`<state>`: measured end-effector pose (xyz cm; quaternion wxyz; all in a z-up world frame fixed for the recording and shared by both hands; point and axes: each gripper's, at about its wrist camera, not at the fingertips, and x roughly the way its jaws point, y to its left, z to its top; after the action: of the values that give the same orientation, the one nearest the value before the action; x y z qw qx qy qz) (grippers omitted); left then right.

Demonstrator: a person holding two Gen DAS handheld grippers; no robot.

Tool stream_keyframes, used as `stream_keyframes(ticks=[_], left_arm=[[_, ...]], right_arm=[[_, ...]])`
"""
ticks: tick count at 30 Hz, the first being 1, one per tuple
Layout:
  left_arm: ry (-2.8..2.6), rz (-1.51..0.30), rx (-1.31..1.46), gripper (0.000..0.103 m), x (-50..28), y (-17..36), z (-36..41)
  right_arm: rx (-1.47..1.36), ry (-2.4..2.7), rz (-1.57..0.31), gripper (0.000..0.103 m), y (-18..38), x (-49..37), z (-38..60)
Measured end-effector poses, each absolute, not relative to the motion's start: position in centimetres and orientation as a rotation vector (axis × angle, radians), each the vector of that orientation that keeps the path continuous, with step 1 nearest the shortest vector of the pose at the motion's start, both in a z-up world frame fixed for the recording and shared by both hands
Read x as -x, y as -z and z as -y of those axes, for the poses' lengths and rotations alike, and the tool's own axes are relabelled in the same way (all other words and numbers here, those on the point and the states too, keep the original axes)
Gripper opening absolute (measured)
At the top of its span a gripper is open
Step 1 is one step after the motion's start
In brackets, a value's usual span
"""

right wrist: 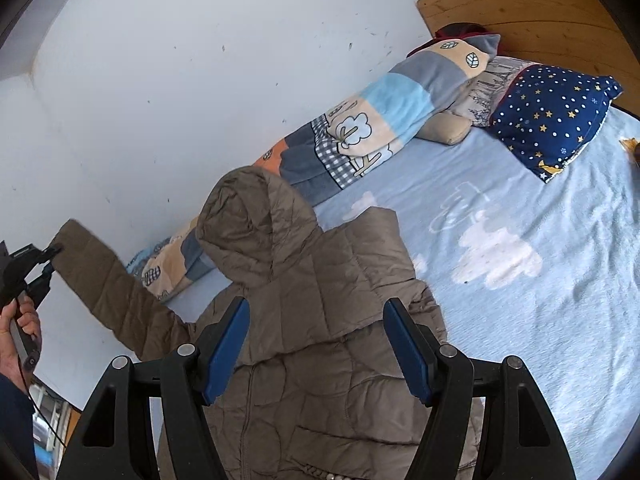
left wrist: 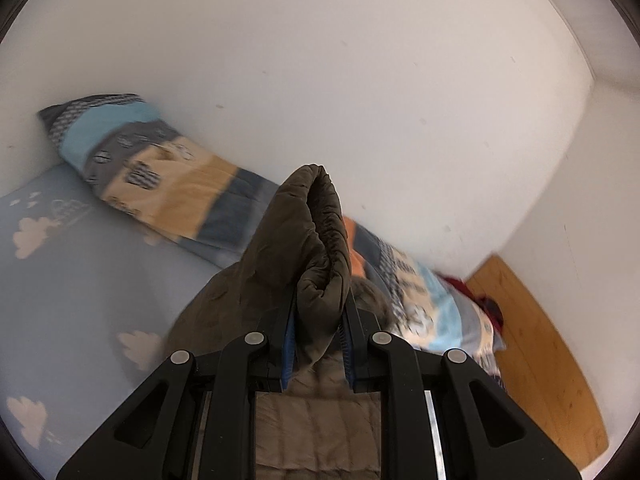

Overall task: Fold large clothes
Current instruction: 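Lift the sleeve with the left gripper, fold it across the body, release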

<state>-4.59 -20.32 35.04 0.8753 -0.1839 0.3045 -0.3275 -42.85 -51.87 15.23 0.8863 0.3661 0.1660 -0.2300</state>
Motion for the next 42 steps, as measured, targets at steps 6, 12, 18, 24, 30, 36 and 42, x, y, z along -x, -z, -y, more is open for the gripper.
stream_keyframes(ticks=[6, 12, 18, 24, 30, 36, 42], left_arm=[[0.755, -0.682, 0.295, 0.018, 7.9, -33.9, 28.7], [0.805, -0.742, 0.237, 0.018, 10.7, -30.6, 35.1], [0.836, -0.811, 0.179, 0.018, 13.9, -26.0, 40.4], [0.826, -0.923, 0.092, 0.018, 15.9, -17.7, 45.1], [0.820, -0.998, 0.020, 0.018, 17.8, -11.3, 47.4], [0.833, -1.069, -0.091, 0.052, 20.0, -7.8, 49.3], [0.942, -1.008, -0.068, 0.061, 21.2, -11.1, 46.7]], right_arm=[[-0.790, 0.474, -0.312, 0.074, -15.5, 44.0, 52.7], [-0.814, 0.485, -0.284, 0.074, -15.7, 45.4, 53.8], [-0.852, 0.490, -0.270, 0.074, -15.5, 46.4, 54.8], [-0.848, 0.482, -0.269, 0.074, -15.7, 46.3, 54.6], [-0.837, 0.472, -0.281, 0.074, -15.7, 45.8, 54.3], [-0.811, 0.474, -0.302, 0.074, -15.6, 45.2, 53.8], [-0.825, 0.482, -0.292, 0.074, -15.5, 45.4, 54.0]])
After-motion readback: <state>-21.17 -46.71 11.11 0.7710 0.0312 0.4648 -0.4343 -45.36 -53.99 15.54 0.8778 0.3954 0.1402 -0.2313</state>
